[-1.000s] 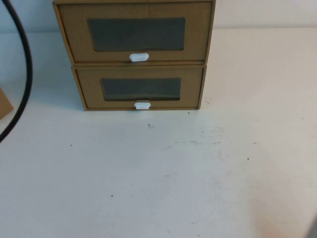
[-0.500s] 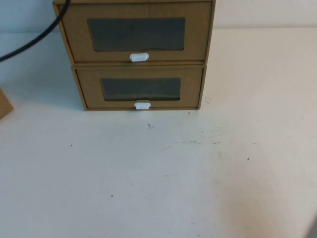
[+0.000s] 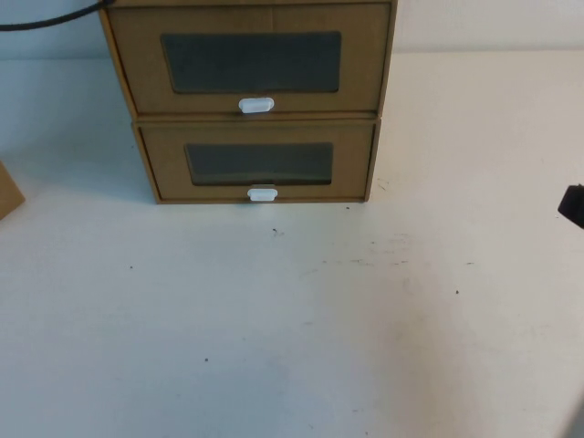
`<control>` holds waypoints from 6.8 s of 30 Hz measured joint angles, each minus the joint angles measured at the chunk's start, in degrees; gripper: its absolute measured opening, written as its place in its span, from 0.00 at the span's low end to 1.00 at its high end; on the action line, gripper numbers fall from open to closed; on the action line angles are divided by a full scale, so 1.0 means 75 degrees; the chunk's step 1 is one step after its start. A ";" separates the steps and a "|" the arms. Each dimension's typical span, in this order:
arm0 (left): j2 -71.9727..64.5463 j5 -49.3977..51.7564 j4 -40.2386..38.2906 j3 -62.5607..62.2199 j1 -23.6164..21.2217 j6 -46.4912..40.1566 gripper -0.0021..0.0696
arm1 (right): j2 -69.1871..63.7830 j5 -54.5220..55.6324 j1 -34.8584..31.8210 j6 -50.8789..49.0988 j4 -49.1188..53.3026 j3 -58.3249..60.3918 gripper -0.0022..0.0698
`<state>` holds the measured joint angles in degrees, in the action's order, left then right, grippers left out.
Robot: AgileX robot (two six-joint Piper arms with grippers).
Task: Open the shoe box
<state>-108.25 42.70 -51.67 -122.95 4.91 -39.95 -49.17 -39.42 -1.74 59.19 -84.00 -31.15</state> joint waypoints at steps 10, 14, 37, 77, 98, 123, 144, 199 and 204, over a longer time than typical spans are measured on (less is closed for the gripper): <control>-0.1405 0.0066 -0.0104 -0.0404 0.0000 0.0000 0.02 | -0.1444 0.1114 0.2281 0.0179 0.0452 -0.1459 0.00; -0.1541 0.0051 -0.0104 -0.0404 0.0000 0.0000 0.02 | -0.2216 0.2279 0.3898 -0.1232 0.3467 -0.2279 0.00; -0.1541 0.0155 -0.0881 -0.0417 -0.0005 -0.0226 0.02 | -0.3540 -0.1836 0.5385 -1.2524 1.7156 -0.4601 0.00; -0.1541 0.1083 -0.1267 -0.0417 -0.0508 -0.1160 0.02 | -0.5485 -0.1727 0.3262 -0.0277 -0.1691 -0.3003 0.00; -0.1541 0.1127 -0.1110 -0.0417 -0.0508 -0.1218 0.02 | -0.5308 -0.0686 0.3163 -0.5467 0.8425 -0.6812 0.00; -0.1541 0.1238 -0.1106 -0.0433 -0.0508 -0.1218 0.02 | -0.6068 -0.3027 0.2604 -0.0500 -0.1620 -0.3500 0.00; -0.1541 0.0860 -0.1907 -0.0477 -0.0508 -0.2433 0.02 | -0.8567 -0.1430 0.3438 -0.1708 -0.1737 -0.6559 0.42; -0.2088 0.0418 -0.1959 -0.0526 -0.0508 -0.2479 0.02 | -0.8778 0.2553 0.4391 -0.2783 -0.1959 -0.7560 0.44; -0.2088 0.0418 -0.1959 -0.0526 -0.0508 -0.2461 0.02 | -0.8959 0.2435 0.4391 -0.2704 -0.1959 -0.7952 0.44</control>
<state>-123.91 45.84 -66.36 -126.89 1.10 -58.41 -116.36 -21.16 31.19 38.91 -98.69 -90.78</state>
